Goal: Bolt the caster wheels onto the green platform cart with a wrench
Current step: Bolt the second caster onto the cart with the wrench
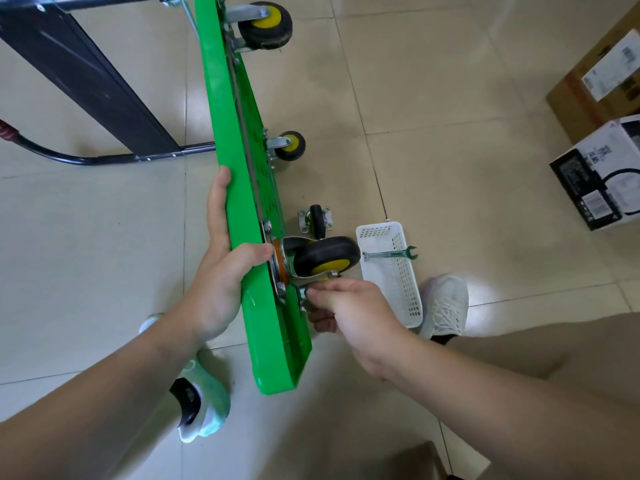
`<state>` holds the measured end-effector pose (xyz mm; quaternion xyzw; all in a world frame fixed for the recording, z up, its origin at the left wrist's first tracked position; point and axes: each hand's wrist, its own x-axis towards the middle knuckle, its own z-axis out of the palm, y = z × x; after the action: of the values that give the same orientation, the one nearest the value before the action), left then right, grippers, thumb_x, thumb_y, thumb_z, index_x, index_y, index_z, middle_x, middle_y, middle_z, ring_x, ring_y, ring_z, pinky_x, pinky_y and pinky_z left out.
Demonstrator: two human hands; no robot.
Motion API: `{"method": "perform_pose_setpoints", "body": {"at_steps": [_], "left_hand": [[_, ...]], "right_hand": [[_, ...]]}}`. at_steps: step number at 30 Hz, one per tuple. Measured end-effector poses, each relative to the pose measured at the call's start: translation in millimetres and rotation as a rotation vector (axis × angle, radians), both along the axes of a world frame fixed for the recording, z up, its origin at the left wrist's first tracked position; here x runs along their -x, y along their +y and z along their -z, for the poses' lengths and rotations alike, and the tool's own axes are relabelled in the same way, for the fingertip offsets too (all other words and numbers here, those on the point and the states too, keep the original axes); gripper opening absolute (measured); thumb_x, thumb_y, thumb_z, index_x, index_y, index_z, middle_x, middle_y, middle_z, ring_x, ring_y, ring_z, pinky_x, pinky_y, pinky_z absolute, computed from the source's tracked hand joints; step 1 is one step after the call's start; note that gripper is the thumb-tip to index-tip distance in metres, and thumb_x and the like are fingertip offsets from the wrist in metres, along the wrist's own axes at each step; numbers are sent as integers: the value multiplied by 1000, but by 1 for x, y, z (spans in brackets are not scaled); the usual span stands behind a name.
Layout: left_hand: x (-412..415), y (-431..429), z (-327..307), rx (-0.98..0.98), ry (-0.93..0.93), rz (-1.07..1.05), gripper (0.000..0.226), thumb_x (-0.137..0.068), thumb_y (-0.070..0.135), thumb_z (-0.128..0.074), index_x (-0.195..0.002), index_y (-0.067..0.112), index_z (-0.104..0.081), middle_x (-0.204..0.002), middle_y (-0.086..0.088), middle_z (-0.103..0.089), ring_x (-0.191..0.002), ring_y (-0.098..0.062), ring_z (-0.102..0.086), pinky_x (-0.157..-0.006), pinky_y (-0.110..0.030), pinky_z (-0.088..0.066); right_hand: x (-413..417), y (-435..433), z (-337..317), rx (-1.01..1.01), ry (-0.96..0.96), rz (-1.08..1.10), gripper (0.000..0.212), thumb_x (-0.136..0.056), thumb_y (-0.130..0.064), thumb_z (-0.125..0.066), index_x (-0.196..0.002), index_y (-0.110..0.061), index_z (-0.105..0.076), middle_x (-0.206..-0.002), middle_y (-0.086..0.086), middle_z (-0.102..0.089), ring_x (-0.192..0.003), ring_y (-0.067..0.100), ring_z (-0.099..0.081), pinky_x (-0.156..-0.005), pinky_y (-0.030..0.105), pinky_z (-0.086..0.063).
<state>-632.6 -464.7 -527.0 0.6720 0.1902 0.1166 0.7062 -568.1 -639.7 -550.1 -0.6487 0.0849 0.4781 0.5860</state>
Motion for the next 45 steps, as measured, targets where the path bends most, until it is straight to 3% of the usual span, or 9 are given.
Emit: {"method": "perform_pose_setpoints", "body": {"at_steps": [6,10,17,22,26,30,34,38,45], "left_hand": [[0,0,1,17,1,6,97,-74,23,-63,-155,56,-20,-154,13,-47,-137,-29,-50,-113,-70,-36],[0,0,1,27,0,13,99,-74,22,-62,-157,54,-18,-151,16,-50,-138,-29,-50,-113,-71,-35],[0,1,2,46,-20,23,99,-75,20,-62,-159,51,-18,-157,13,-44,-142,-31,-46,-114,-73,-33],[0,1,2,38,-27,27,99,-75,21,-62,-158,51,-17,-155,16,-46,-141,-28,-48,-114,-71,-35],[0,1,1,46,-34,17,101,-73,22,-63,-158,52,-18,-156,15,-46,-139,-27,-50,-112,-67,-39],[-1,0,1,47,-33,18,102,-72,23,-63,-158,53,-17,-150,17,-51,-132,-23,-55,-108,-62,-44],[-1,1,2,41,-34,18,101,-72,24,-63,-157,52,-16,-145,21,-54,-128,-21,-55,-108,-62,-43],[-1,1,2,32,-35,21,101,-73,23,-63,-158,51,-16,-148,19,-52,-129,-19,-55,-110,-58,-42],[-1,0,1,32,-29,15,100,-72,24,-63,-156,54,-18,-148,18,-53,-131,-22,-56,-107,-58,-46]], "right_hand": [[5,12,8,-44,-20,-50,6,-87,-10,-74,-88,-15,-76,-87,5,-75,-82,22,-69,-76,33,-55],[7,18,12,-80,14,-11,10,-85,-5,-75,-93,-11,-73,-97,11,-76,-98,29,-72,-93,44,-57],[6,20,17,-41,-50,-104,11,-87,-11,-75,-95,-17,-75,-95,1,-78,-97,20,-72,-97,43,-55],[2,19,19,9,-154,-204,2,-87,-20,-75,-87,-22,-74,-88,-4,-76,-93,17,-71,-96,48,-54],[2,21,19,36,-199,-271,18,-86,-41,-72,-90,-23,-76,-90,-6,-76,-95,19,-71,-95,53,-53],[3,21,18,15,-152,-210,14,-89,-33,-73,-96,-21,-75,-92,-7,-76,-95,15,-70,-95,45,-53],[3,19,15,-40,-88,-141,8,-90,-22,-73,-97,-18,-75,-90,-5,-77,-80,6,-68,-74,25,-48],[1,20,14,-38,-81,-157,7,-90,-14,-71,-94,-18,-76,-91,-3,-75,-79,8,-66,-69,23,-49],[1,21,17,86,-228,-282,21,-90,-40,-71,-88,-20,-76,-86,-5,-76,-87,17,-70,-91,47,-56]]}}
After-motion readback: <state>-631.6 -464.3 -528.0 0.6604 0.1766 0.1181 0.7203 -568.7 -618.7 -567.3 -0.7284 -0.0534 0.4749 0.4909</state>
